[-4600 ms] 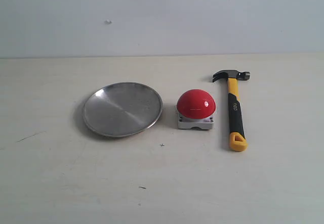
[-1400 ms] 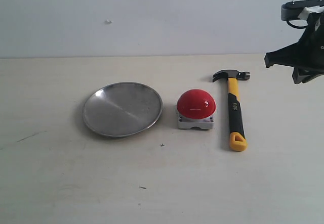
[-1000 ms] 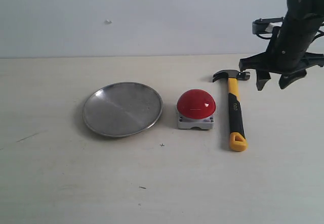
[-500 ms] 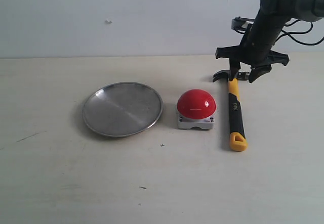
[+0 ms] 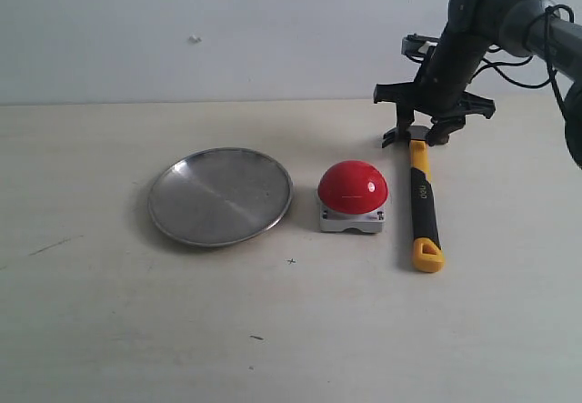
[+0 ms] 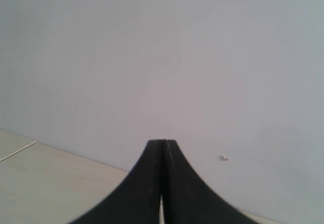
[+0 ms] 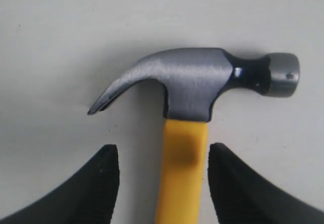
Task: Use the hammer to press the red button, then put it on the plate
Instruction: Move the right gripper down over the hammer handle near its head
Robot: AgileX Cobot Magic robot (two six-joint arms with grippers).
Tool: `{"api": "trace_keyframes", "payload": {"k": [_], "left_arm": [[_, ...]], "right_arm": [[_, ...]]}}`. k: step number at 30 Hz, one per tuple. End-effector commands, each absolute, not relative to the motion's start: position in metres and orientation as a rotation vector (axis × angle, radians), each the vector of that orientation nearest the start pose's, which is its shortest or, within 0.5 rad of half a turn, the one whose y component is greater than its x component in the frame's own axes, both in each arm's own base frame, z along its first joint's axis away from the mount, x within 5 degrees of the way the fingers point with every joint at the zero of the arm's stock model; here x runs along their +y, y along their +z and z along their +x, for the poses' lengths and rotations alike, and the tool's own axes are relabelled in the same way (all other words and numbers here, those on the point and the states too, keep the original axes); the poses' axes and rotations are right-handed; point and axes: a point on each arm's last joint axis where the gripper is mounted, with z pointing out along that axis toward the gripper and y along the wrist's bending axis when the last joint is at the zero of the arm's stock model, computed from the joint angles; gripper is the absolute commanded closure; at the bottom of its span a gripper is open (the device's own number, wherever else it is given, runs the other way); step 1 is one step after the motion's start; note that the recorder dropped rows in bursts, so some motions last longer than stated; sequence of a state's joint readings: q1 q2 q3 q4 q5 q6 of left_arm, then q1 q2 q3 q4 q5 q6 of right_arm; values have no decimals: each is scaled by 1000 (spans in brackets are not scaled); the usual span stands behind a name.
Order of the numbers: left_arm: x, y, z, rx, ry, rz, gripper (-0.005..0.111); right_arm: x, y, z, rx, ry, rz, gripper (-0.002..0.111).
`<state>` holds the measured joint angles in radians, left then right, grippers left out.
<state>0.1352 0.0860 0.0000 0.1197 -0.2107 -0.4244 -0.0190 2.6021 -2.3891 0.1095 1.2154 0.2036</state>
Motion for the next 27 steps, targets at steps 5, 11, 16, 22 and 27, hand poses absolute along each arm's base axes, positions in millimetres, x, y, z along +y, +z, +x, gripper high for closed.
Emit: {"api": "trace_keyframes", "payload": {"k": [5,11,16,22,27], "left_arm": [[6,227,61,1327,-158,-277,107],[6,227,61,1327,-158,-277,107],[6,227,61,1327,-158,-277,107],[6,227,61,1327,-158,-277,107],[6,227,61,1327,-158,-277,107]], "right_arm": [[-9,131,538,2886,97,406,55],[-6,122,538,2903,144,423,55],[-1,120,538,2907,226,429,55],[-7,120,538,2909,128,404,55],[-7,112,538,2923,129,407,55]]}}
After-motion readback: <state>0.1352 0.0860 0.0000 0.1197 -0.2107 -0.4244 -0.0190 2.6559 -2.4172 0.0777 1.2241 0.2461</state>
